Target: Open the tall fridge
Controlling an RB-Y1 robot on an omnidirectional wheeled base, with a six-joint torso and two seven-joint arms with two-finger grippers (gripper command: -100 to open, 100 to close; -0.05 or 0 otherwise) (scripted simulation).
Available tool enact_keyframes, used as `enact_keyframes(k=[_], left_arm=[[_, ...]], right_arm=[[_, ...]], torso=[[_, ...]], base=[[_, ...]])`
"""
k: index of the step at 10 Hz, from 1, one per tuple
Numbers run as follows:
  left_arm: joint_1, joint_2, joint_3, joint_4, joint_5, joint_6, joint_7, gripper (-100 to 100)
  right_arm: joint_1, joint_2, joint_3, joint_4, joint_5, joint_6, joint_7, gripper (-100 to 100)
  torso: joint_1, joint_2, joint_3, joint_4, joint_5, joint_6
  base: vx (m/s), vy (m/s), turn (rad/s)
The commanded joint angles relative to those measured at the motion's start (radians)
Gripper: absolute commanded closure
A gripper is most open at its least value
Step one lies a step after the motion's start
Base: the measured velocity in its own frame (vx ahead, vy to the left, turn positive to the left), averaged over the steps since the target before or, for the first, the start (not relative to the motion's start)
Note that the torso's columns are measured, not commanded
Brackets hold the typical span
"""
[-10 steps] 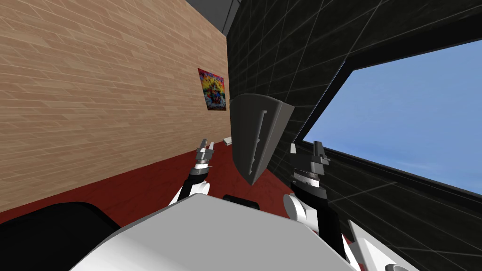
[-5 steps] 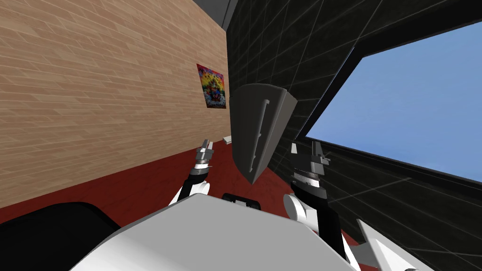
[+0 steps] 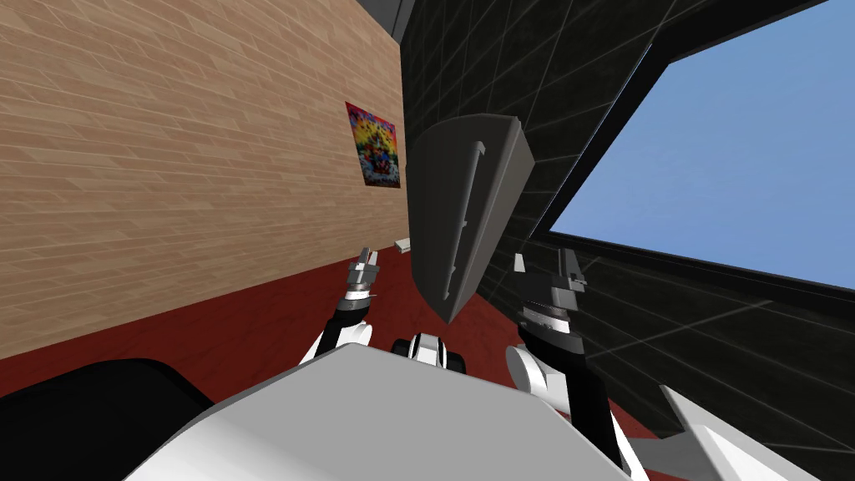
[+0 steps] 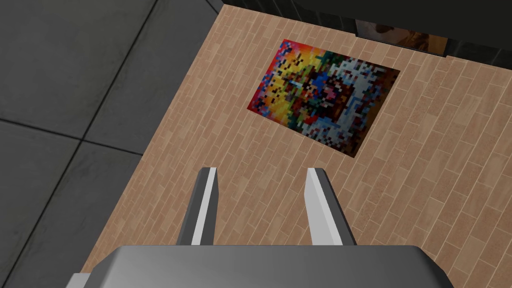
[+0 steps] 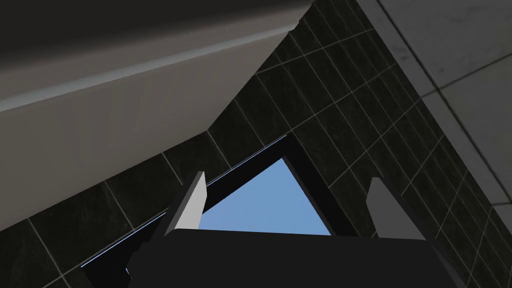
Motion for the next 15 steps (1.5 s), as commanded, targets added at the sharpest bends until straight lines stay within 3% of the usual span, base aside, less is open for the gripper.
enact_keyframes(k=[1, 7, 8, 15], left_arm=[[0.000, 0.000, 0.000, 0.000, 0.000, 0.000, 0.000, 0], [0.000, 0.000, 0.000, 0.000, 0.000, 0.000, 0.000, 0], [0.000, 0.000, 0.000, 0.000, 0.000, 0.000, 0.000, 0], [0.000, 0.000, 0.000, 0.000, 0.000, 0.000, 0.000, 0]], right_arm=[[-0.008, -0.057, -0.026, -0.016, 0.045, -0.019, 0.040, -100], [-0.035, -0.160, -0.121, -0.057, 0.216, -0.093, 0.195, -100], [-0.035, -0.160, -0.121, -0.057, 0.230, -0.093, 0.200, -100], [-0.067, -0.232, -0.225, -0.076, 0.428, -0.174, 0.377, -100]], torso=[[0.000, 0.002, -0.005, 0.003, 0.000, 0.000], [0.000, 0.004, -0.005, 0.004, 0.000, 0.000], [0.000, 0.004, -0.005, 0.004, 0.000, 0.000], [0.000, 0.004, -0.005, 0.004, 0.000, 0.000]], base=[[0.013, 0.017, -0.033], [0.011, 0.029, -0.049], [0.004, 0.024, -0.015], [0.006, 0.027, -0.041]])
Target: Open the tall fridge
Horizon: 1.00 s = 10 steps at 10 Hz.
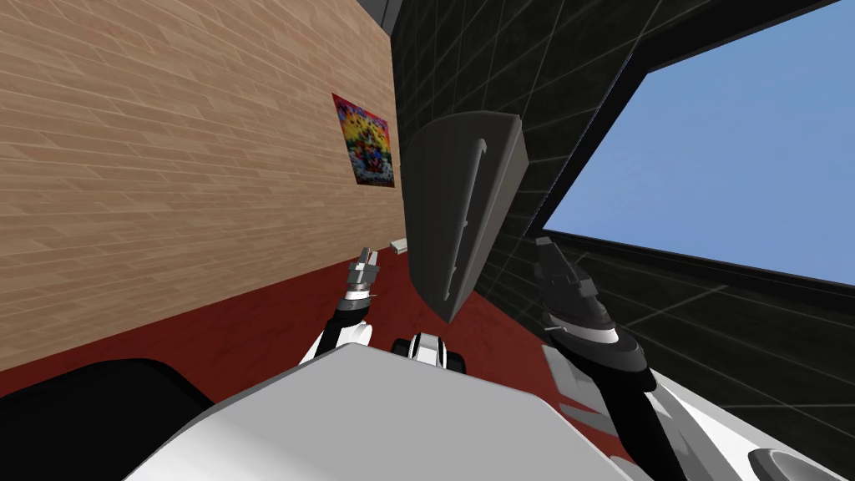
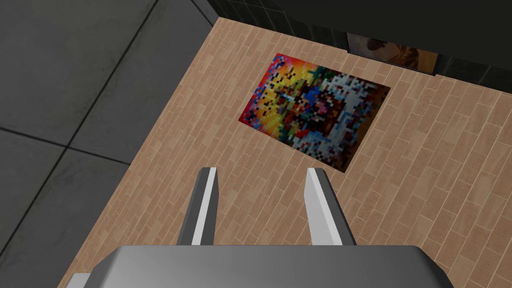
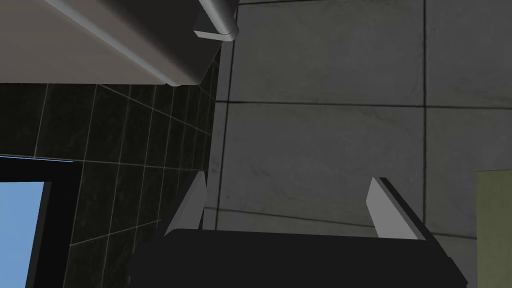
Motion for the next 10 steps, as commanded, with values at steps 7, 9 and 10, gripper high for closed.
enact_keyframes(k=[7, 9, 10], left_arm=[[0.000, 0.000, 0.000, 0.000, 0.000, 0.000, 0.000, 0], [0.000, 0.000, 0.000, 0.000, 0.000, 0.000, 0.000, 0], [0.000, 0.000, 0.000, 0.000, 0.000, 0.000, 0.000, 0]], right_arm=[[-0.039, -0.083, -0.117, -0.009, 0.231, -0.087, 0.205, -100], [-0.046, -0.101, -0.139, -0.009, 0.283, -0.103, 0.245, -100], [-0.054, -0.121, -0.162, -0.009, 0.316, -0.119, 0.283, -100]], torso=[[0.000, 0.000, 0.000, 0.000, 0.000, 0.000], [0.001, -0.001, -0.001, 0.000, 0.000, 0.000], [0.000, 0.000, 0.000, 0.000, 0.000, 0.000]], base=[[0.025, 0.028, -0.041], [0.053, 0.046, -0.052], [0.045, 0.036, -0.041]])
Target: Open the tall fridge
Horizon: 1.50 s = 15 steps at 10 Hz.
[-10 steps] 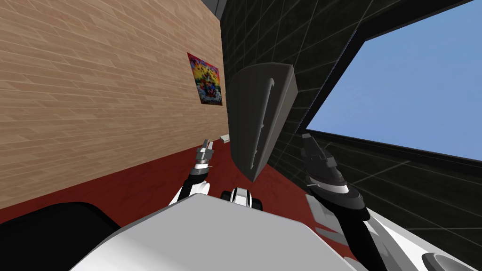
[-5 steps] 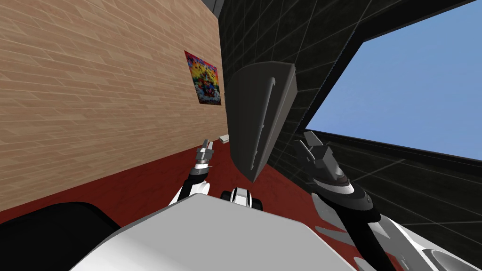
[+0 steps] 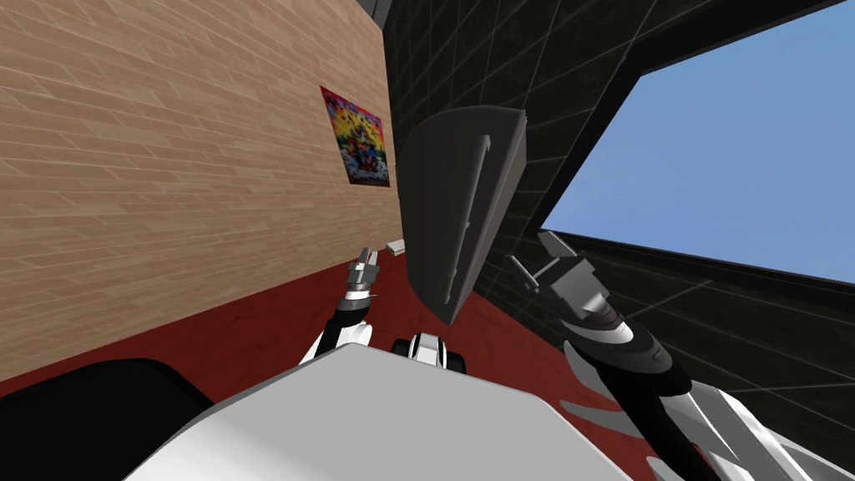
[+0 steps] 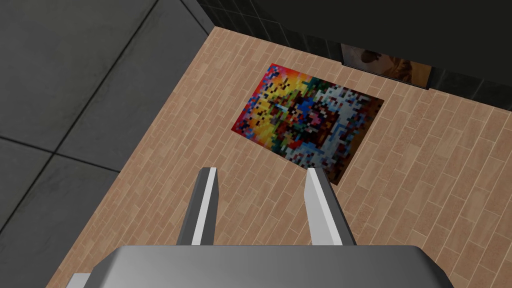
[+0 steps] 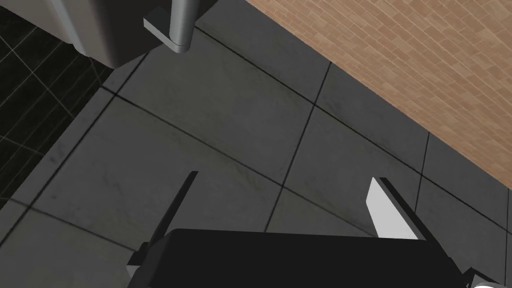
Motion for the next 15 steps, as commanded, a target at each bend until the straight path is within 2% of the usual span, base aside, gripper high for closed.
enact_keyframes(k=[1, 2, 3, 5, 6, 7, 8, 10, 11, 13, 14, 15], left_arm=[[0.000, 0.000, 0.000, 0.000, 0.000, 0.000, 0.000, 0], [0.000, 0.000, 0.000, 0.000, 0.000, 0.000, 0.000, 0], [0.000, 0.000, 0.000, 0.000, 0.000, 0.000, 0.000, 0], [0.000, 0.000, 0.000, 0.000, 0.000, 0.000, 0.000, 0], [0.000, 0.000, 0.000, 0.000, 0.000, 0.000, 0.000, 0], [0.000, 0.000, 0.000, 0.000, 0.000, 0.000, 0.000, 0], [0.000, 0.000, 0.000, 0.000, 0.000, 0.000, 0.000, 0], [0.000, 0.000, 0.000, 0.000, 0.000, 0.000, 0.000, 0], [0.000, 0.000, 0.000, 0.000, 0.000, 0.000, 0.000, 0], [0.000, 0.000, 0.000, 0.000, 0.000, 0.000, 0.000, 0], [0.000, 0.000, 0.000, 0.000, 0.000, 0.000, 0.000, 0], [0.000, 0.000, 0.000, 0.000, 0.000, 0.000, 0.000, 0]], right_arm=[[-0.008, -0.023, -0.026, -0.003, 0.063, -0.016, 0.053, -100], [-0.016, -0.045, -0.049, -0.002, 0.100, -0.032, 0.093, -100], [-0.016, -0.045, -0.049, -0.002, 0.110, -0.032, 0.093, -100], [-0.032, -0.090, -0.093, 0.000, 0.180, -0.062, 0.160, -100], [-0.032, -0.090, -0.093, 0.000, 0.203, -0.062, 0.174, -100], [-0.040, -0.114, -0.115, 0.002, 0.238, -0.077, 0.211, -100], [-0.040, -0.114, -0.115, 0.002, 0.249, -0.077, 0.214, -100], [-0.055, -0.164, -0.158, 0.005, 0.321, -0.104, 0.280, -100], [-0.055, -0.164, -0.158, 0.005, 0.339, -0.104, 0.293, -100], [-0.071, -0.214, -0.199, 0.007, 0.406, -0.129, 0.354, -100], [-0.071, -0.214, -0.199, 0.007, 0.425, -0.129, 0.368, -100], [-0.078, -0.238, -0.218, 0.008, 0.459, -0.140, 0.404, -100]], torso=[[-0.001, 0.001, 0.000, 0.000, 0.000, 0.000], [-0.001, 0.001, 0.001, 0.000, -0.001, 0.000], [-0.001, 0.000, 0.000, 0.000, 0.000, 0.000], [0.000, -0.001, 0.000, 0.000, 0.000, 0.000], [0.001, -0.001, -0.001, 0.000, 0.000, 0.000], [0.000, 0.000, 0.000, 0.000, 0.000, 0.000], [-0.001, 0.000, 0.000, 0.000, 0.000, 0.000], [0.000, 0.000, 0.000, 0.000, 0.000, 0.000], [0.001, -0.001, -0.001, 0.000, 0.000, 0.000], [-0.001, 0.001, 0.000, 0.000, 0.000, 0.000], [0.001, -0.001, 0.000, 0.000, 0.000, 0.000], [-0.001, 0.001, 0.001, 0.000, 0.000, 0.000]], base=[[0.039, 0.026, -0.028], [0.057, 0.035, -0.057], [0.048, 0.029, -0.027], [0.081, 0.043, -0.068], [0.069, 0.038, -0.025], [0.080, 0.030, -0.048], [0.067, 0.026, -0.031], [0.102, 0.049, -0.077], [0.087, 0.050, -0.024], [0.115, 0.057, -0.067], [0.092, 0.052, -0.024], [0.086, 0.038, -0.035]])
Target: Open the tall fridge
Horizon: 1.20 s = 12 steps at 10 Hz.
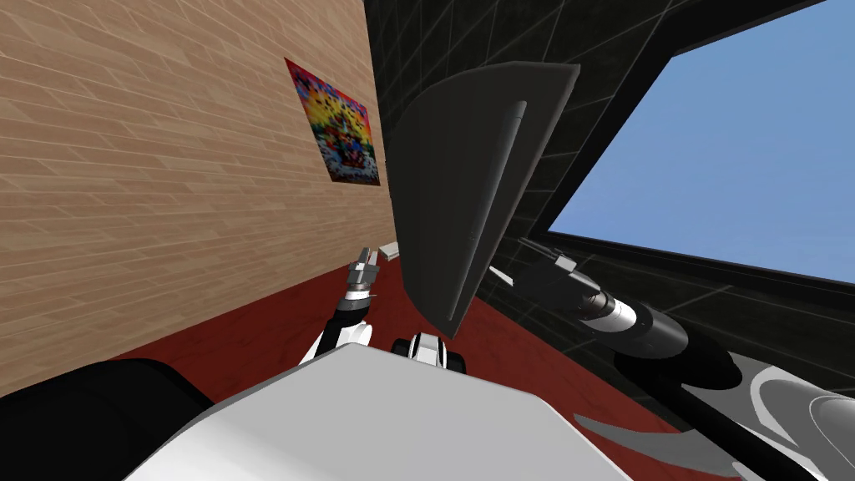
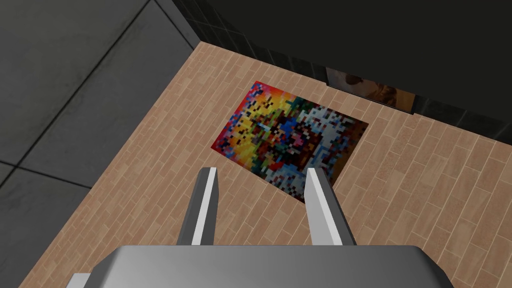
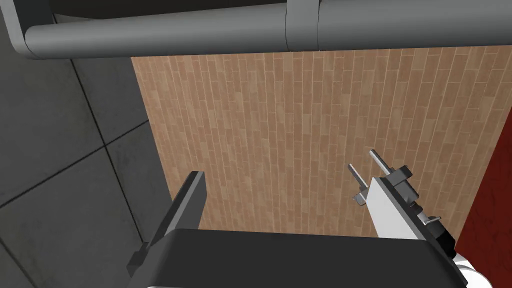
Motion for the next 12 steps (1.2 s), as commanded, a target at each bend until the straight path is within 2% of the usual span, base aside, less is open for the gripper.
enact_keyframes(k=[1, 2, 4, 5, 7, 12], left_arm=[[0.000, 0.000, 0.000, 0.000, 0.000, 0.000, 0.000, 0], [0.000, 0.000, 0.000, 0.000, 0.000, 0.000, 0.000, 0], [0.000, 0.000, 0.000, 0.000, 0.000, 0.000, 0.000, 0], [0.000, 0.000, 0.000, 0.000, 0.000, 0.000, 0.000, 0], [0.000, 0.000, 0.000, 0.000, 0.000, 0.000, 0.000, 0], [0.000, 0.000, 0.000, 0.000, 0.000, 0.000, 0.000, 0]], right_arm=[[-0.017, -0.052, -0.039, 0.000, 0.080, -0.023, 0.075, -100], [-0.017, -0.052, -0.039, 0.000, 0.096, -0.023, 0.083, -100], [-0.030, -0.097, -0.073, -0.005, 0.161, -0.043, 0.147, -100], [-0.030, -0.097, -0.073, -0.005, 0.169, -0.043, 0.147, -100], [-0.042, -0.137, -0.103, -0.016, 0.232, -0.060, 0.203, -100], [-0.063, -0.206, -0.153, -0.085, 0.337, -0.088, 0.298, -100]], torso=[[-0.001, 0.000, 0.001, 0.000, 0.000, 0.000], [-0.001, -0.002, -0.001, 0.000, 0.000, 0.000], [0.000, 0.001, 0.001, 0.001, 0.000, 0.000], [0.002, -0.001, 0.000, 0.000, 0.000, 0.000], [-0.001, -0.001, 0.000, 0.000, 0.000, 0.000], [0.008, -0.007, -0.005, -0.003, 0.004, -0.004]], base=[[0.135, 0.040, -0.086], [0.102, 0.040, -0.023], [0.092, 0.055, -0.056], [0.090, 0.060, -0.023], [0.091, 0.044, -0.046], [0.077, 0.043, -0.060]])
